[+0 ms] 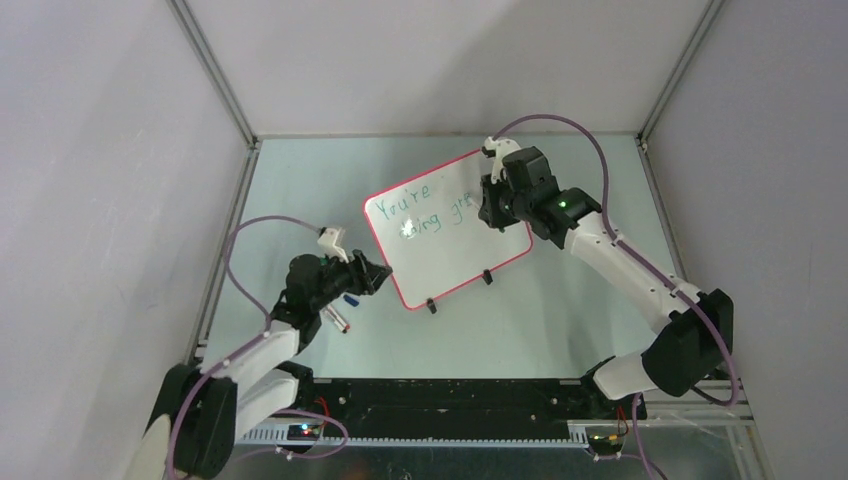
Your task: Write a sentence on the whiteboard
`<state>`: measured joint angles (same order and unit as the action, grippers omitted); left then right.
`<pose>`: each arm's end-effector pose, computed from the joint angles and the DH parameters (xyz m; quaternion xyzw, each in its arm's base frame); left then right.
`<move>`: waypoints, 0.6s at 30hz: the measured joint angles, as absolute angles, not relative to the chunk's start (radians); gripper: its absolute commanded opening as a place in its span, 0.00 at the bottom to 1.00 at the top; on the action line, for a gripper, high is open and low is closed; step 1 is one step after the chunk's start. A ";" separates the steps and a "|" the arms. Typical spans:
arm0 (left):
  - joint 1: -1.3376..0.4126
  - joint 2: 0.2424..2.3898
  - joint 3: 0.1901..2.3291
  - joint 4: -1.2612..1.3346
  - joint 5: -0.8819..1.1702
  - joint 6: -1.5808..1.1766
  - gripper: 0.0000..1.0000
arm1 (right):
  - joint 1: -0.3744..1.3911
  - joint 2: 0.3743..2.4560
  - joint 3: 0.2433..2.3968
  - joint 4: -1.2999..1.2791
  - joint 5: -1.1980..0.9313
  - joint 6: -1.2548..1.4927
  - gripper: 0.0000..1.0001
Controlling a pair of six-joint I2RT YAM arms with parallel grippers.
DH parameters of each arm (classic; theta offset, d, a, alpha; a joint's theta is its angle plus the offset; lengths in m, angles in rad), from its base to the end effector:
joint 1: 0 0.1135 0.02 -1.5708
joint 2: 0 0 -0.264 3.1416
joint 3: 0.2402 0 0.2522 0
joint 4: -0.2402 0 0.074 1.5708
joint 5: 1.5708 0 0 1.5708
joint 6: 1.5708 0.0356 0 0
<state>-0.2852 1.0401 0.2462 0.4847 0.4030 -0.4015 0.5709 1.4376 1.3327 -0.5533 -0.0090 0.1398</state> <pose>0.1905 -0.0704 0.1761 0.0719 0.7967 -0.3467 0.4897 0.2704 0.1740 0.3421 -0.1939 0.8765 0.1571 0.4117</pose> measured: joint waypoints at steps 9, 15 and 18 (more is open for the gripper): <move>-0.283 0.651 0.118 0.336 0.249 -0.451 0.76 | 0.606 1.375 1.316 -0.571 -0.044 0.150 0.00; -0.299 0.420 0.149 0.149 0.202 -0.454 0.71 | 0.611 1.346 1.310 -0.581 -0.154 0.177 0.00; -0.369 0.406 0.229 0.097 0.166 -0.451 0.71 | 0.613 1.342 1.305 -0.603 -0.211 0.188 0.00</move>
